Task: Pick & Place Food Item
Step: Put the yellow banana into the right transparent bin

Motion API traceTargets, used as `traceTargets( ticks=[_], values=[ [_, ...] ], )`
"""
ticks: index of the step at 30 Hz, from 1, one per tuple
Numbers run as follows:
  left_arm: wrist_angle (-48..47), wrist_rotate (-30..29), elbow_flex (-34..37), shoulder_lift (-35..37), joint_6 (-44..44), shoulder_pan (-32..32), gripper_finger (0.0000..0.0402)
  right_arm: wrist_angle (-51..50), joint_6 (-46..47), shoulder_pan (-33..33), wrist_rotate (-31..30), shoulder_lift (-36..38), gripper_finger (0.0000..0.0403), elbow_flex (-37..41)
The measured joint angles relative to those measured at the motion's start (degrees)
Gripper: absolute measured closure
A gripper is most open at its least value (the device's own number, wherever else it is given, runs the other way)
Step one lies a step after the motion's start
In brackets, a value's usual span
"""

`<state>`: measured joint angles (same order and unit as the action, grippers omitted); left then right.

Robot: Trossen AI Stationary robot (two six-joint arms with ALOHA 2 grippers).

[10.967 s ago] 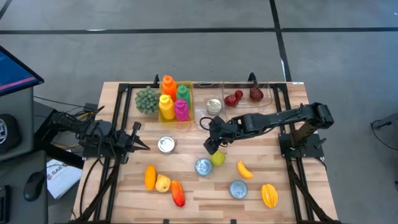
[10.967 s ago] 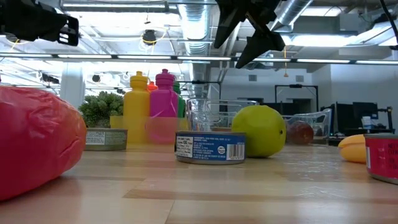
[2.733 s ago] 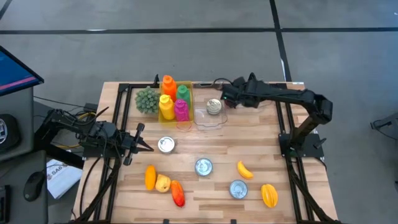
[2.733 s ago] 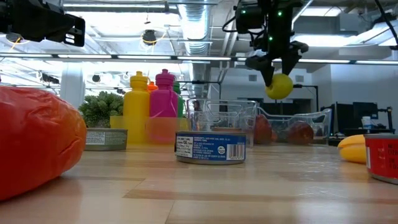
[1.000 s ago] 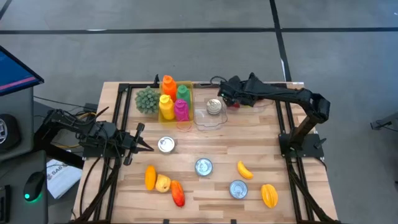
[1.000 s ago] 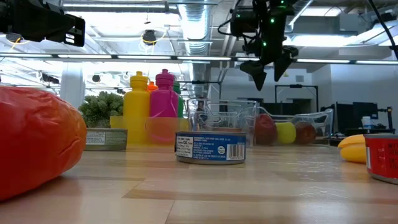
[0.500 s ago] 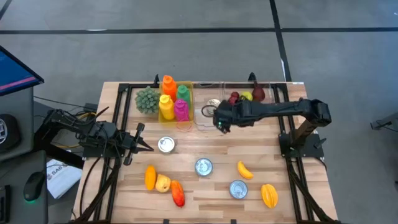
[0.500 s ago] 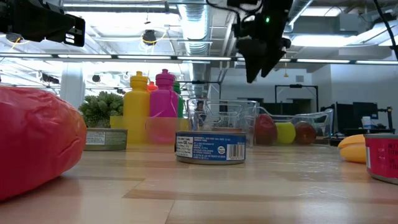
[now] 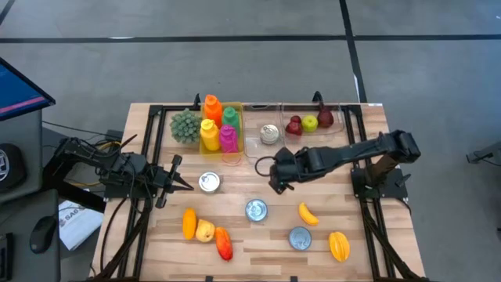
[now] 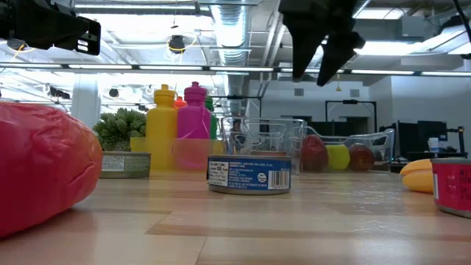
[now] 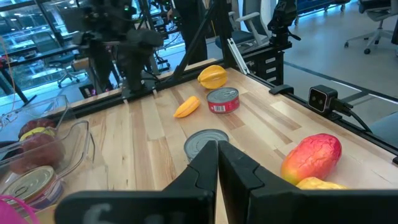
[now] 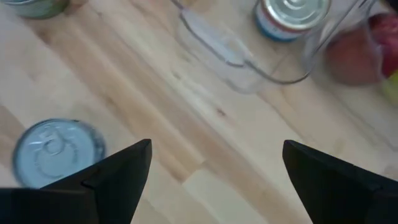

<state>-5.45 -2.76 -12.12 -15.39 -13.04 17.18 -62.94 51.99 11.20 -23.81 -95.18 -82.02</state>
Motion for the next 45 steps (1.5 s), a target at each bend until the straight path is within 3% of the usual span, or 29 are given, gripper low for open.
traceTargets(
  ticks=[11, 23, 30, 45],
  values=[
    [0.0, 0.0, 0.0, -0.01, -0.01, 0.0, 0.0399, 0.2, 14.96, 3.44, 0.05, -0.02, 0.0046, 0.0],
    [3.56, 0.0, -0.02, 0.01, -0.15, 0.0, 0.0399, 0.75, 14.93, 4.35, 2.98, -0.02, 0.0046, 0.0],
    [4.07, 0.0, -0.04, -0.15, 2.66, 0.01, 0.0399, 2.99, 7.93, 3.49, 2.81, -0.02, 0.0046, 0.0],
    [3.98, -0.02, -0.04, -4.64, 2.8, -0.01, 0.0399, 5.87, 6.72, -1.68, 3.08, -0.04, 0.0046, 0.0]
  ],
)
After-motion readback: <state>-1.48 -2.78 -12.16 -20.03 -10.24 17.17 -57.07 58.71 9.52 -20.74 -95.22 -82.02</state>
